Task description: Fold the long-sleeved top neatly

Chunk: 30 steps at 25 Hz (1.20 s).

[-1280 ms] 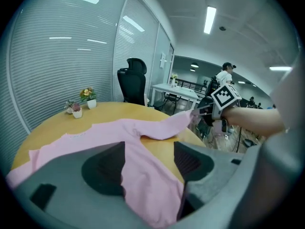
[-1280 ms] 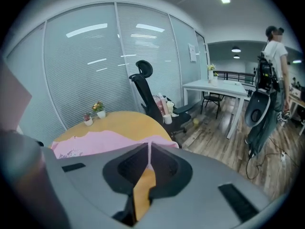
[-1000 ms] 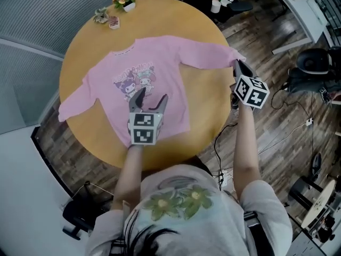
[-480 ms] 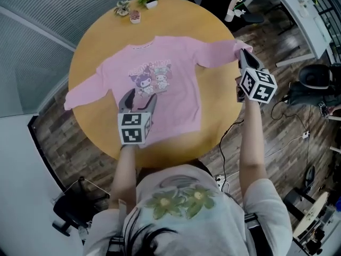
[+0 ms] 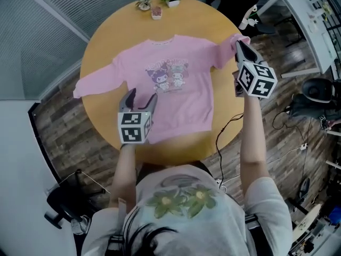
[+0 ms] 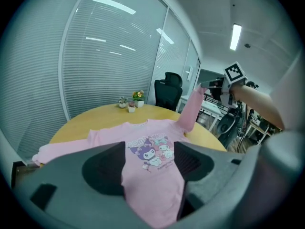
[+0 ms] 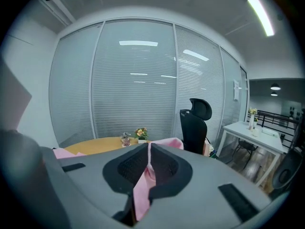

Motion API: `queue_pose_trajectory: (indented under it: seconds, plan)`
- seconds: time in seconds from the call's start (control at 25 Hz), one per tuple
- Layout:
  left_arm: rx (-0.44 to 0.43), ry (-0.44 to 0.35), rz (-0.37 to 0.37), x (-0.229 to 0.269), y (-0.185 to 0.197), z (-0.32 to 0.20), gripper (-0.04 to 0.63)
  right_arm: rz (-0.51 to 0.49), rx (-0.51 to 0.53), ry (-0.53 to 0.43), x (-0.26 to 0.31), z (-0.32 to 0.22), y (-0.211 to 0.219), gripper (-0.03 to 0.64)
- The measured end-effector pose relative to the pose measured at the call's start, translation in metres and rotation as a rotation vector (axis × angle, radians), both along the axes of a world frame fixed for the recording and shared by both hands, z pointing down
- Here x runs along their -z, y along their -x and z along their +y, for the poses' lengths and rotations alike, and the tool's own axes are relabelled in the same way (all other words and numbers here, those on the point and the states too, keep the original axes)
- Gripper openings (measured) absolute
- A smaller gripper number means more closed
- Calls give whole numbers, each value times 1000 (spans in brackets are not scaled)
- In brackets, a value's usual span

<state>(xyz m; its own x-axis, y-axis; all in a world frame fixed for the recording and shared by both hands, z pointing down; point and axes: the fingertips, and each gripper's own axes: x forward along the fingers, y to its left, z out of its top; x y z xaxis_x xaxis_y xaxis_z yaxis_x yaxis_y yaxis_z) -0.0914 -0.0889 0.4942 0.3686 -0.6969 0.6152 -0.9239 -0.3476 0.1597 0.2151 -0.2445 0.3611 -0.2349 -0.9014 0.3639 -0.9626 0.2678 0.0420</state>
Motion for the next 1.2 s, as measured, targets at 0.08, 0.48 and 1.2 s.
queue_pose_trajectory:
  seconds: [0.08, 0.48, 1.2]
  plan:
    - [9, 0, 5, -1, 9, 2, 308, 2, 30, -3, 2, -3, 23, 32]
    - [40, -1, 27, -4, 52, 2, 308, 15, 189, 15, -5, -5, 139, 32]
    - [24, 30, 24, -25, 114, -14, 308, -11, 335, 219, -132, -2, 303, 32]
